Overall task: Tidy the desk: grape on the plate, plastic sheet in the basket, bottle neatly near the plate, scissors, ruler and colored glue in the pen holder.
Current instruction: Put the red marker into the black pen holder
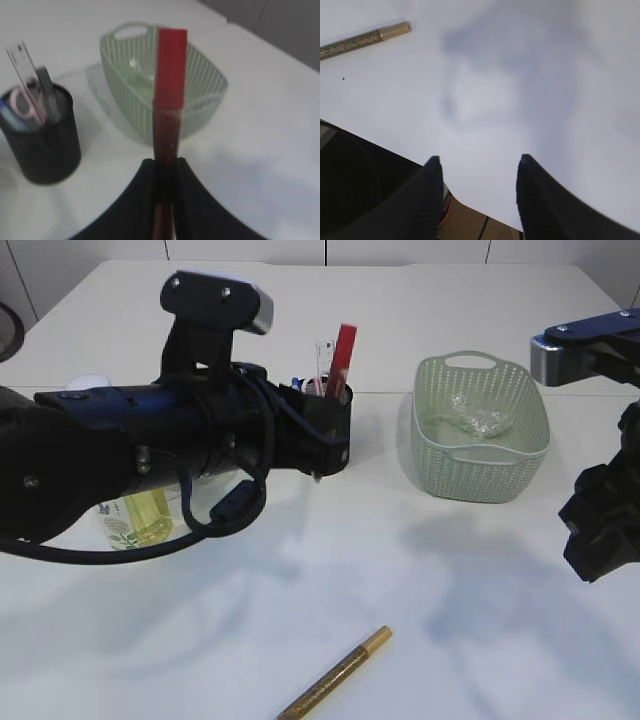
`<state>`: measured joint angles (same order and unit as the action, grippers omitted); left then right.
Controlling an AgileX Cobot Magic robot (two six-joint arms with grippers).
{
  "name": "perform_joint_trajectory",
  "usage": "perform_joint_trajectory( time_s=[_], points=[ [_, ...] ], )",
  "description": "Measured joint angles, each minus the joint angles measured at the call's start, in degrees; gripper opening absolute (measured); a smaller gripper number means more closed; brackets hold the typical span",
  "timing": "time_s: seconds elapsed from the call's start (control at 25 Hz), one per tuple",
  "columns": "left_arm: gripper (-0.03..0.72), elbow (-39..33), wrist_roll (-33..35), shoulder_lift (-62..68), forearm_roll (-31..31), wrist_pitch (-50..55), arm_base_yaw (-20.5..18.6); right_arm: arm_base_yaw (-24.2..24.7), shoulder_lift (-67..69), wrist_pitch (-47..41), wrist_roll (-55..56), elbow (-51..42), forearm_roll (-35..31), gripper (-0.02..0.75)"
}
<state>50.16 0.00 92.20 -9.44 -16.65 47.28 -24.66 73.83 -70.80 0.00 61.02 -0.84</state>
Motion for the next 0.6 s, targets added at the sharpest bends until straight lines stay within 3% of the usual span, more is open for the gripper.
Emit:
perform_joint_trajectory(
  time_s=[0.24,0.6],
  points=[
    [0.059,2.0,0.0,3.7,0.1,-14.5,-4.5,0.0,-0.3,0.0,0.0,0.0,0.0,0.381],
    [0.059,14.3,0.0,16.0,0.5,-18.1,-9.1,0.0,-0.3,0.0,0.0,0.0,0.0,0.382]
  ],
)
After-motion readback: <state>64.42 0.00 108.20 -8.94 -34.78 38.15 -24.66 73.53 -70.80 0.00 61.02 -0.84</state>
